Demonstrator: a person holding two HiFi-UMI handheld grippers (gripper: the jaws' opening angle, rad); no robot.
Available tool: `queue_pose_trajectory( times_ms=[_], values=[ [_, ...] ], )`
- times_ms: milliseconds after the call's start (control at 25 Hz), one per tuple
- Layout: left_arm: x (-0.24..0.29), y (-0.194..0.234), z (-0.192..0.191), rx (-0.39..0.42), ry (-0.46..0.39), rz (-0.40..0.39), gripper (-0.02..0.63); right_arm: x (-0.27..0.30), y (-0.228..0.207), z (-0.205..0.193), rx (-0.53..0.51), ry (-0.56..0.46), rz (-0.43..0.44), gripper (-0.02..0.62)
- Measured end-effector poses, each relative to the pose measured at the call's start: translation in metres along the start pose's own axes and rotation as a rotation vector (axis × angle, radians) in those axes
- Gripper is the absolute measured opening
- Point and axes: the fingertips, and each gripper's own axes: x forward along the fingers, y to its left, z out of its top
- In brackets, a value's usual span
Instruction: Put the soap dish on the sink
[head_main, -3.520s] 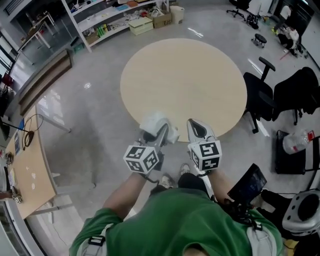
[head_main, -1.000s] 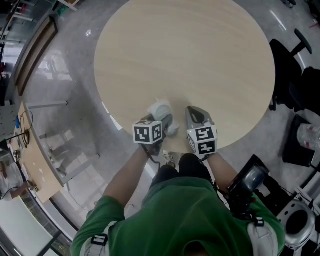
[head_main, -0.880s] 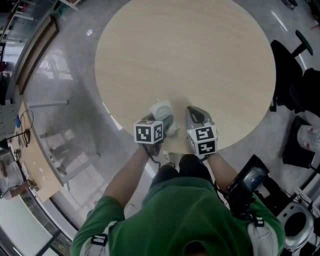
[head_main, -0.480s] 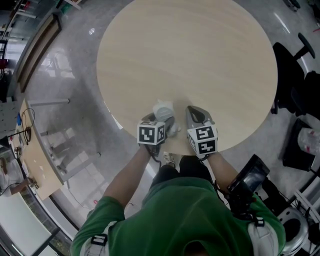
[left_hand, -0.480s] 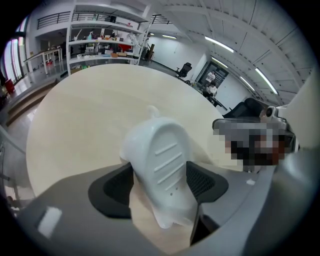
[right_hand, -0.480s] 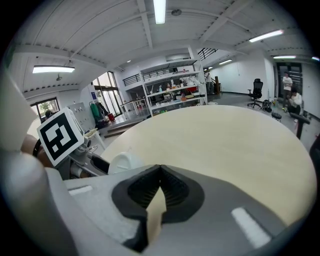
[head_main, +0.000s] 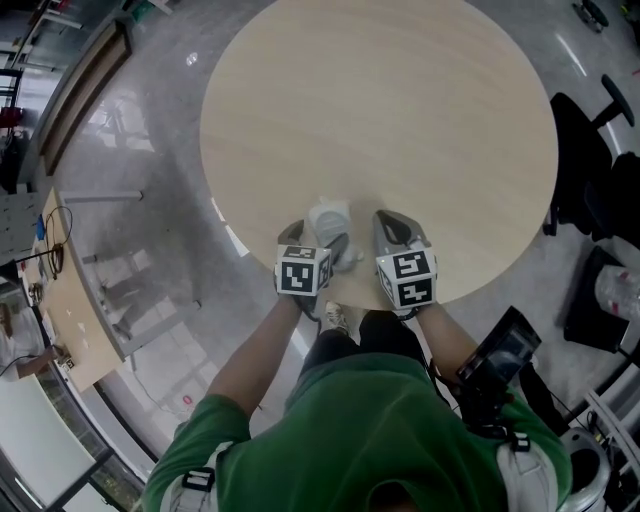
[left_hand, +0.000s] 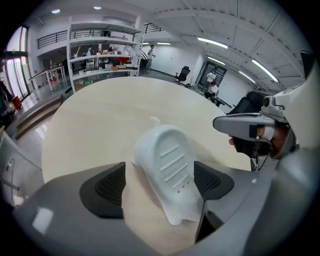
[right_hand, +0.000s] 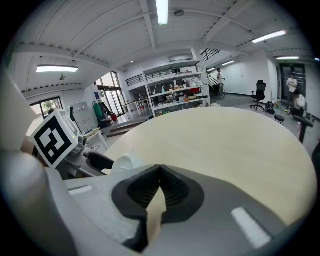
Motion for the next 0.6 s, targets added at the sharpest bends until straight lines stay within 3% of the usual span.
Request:
queue_pose_trajectory(
  times_ms=[200, 400, 600],
  values=[
    [-0.043, 0.019, 0.005, -0.018, -0.142, 0.050, 0.428, -0.012, 0.025, 0.011, -0.031, -0.022, -0.008, 0.003],
    [-0.085, 0.023, 0.020, 0.008, -0.322, 0.077, 0.276, -0.025, 0.045, 0.020, -0.067, -0.053, -0.013, 0.003],
    [-0.105, 0.003, 0.024, 0.029, -0.422, 0.078, 0.107, -0.045, 0.049, 0.019, -0.085, -0.078, -0.025, 0.003]
  ],
)
